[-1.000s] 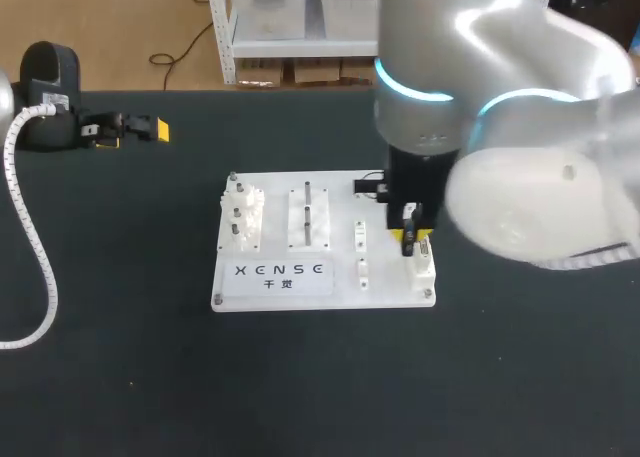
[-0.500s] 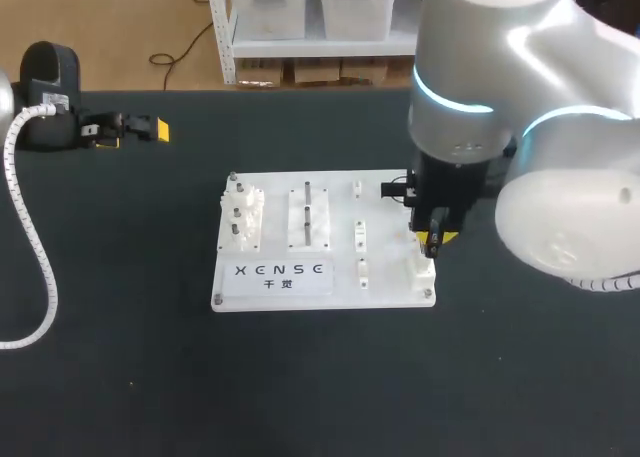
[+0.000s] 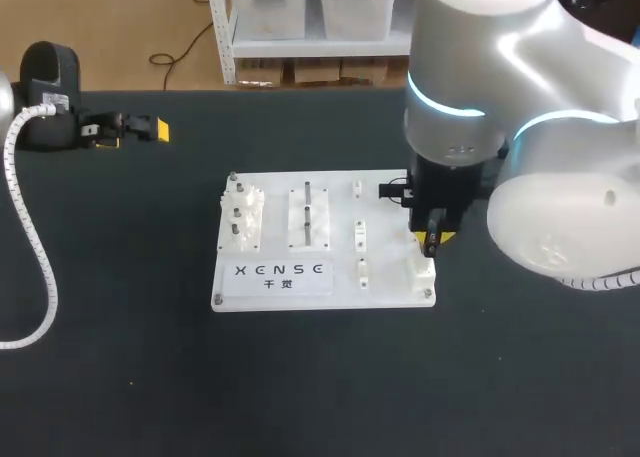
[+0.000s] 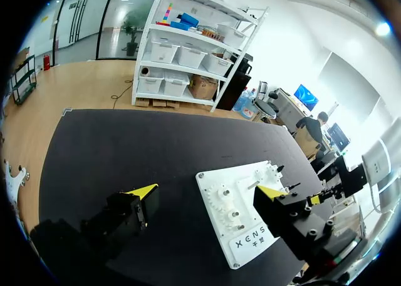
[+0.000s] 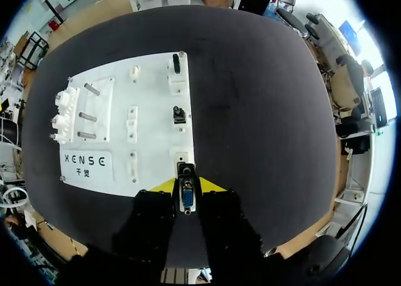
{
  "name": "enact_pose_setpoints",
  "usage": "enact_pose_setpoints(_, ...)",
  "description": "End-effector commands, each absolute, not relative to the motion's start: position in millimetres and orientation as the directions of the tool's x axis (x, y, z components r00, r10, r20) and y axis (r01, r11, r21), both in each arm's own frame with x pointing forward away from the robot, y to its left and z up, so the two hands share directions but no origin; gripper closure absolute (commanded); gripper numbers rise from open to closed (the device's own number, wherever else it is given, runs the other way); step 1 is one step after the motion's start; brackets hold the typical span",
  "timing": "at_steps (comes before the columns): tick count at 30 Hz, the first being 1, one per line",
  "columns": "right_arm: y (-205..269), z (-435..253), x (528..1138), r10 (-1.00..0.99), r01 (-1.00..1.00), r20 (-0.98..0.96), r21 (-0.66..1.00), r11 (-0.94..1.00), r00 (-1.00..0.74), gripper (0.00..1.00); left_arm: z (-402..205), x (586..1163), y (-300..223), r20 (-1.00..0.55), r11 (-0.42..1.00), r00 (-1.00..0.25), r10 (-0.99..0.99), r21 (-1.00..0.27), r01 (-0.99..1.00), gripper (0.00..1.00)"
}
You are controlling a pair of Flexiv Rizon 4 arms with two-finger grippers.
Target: Insert the USB connector, Ethernet cable, and multi-pin plug into their matching sockets one by one.
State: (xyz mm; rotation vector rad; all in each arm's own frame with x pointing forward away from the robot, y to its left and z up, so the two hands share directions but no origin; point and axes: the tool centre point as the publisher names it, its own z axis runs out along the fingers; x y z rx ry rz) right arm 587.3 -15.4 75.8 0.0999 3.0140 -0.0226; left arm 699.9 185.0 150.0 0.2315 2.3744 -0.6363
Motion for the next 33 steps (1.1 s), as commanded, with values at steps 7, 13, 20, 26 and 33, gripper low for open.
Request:
enact_pose_setpoints(7, -12.4, 74.8, 589.9, 0.061, 0.063, -0.132, -0.014, 0.998, -0.989, 1.00, 150.0, 699.9, 185.0, -0.642, 0.866, -0.767, 0.000, -0.383, 0.321, 0.00)
enact_pose_setpoints(13, -11.8, 73.4, 590.0, 0.058, 0.061, -0.132, -0.017, 0.998, -0.990, 1.00, 150.0, 699.9, 185.0, -0.642, 0.866, -0.767, 0.000, -0.383, 0.321, 0.00)
enact_pose_setpoints(20, -12.6, 72.8, 591.1, 0.061, 0.064, -0.138, -0.023, 0.998, -0.989, 1.00, 150.0, 699.9, 185.0, -0.642, 0.866, -0.767, 0.000, -0.383, 0.321, 0.00)
enact_pose_setpoints(26, -11.6, 72.5, 592.1, 0.061, 0.064, -0.139, -0.023, 0.998, -0.988, 1.00, 150.0, 699.9, 185.0, -0.642, 0.866, -0.767, 0.000, -0.383, 0.321, 0.00)
enact_pose_setpoints(33, -12.1, 70.7, 592.4, 0.061, 0.065, -0.136, -0.027, 0.998, -0.989, 1.00, 150.0, 699.9, 185.0, -0.642, 0.866, -0.767, 0.000, -0.383, 0.321, 0.00)
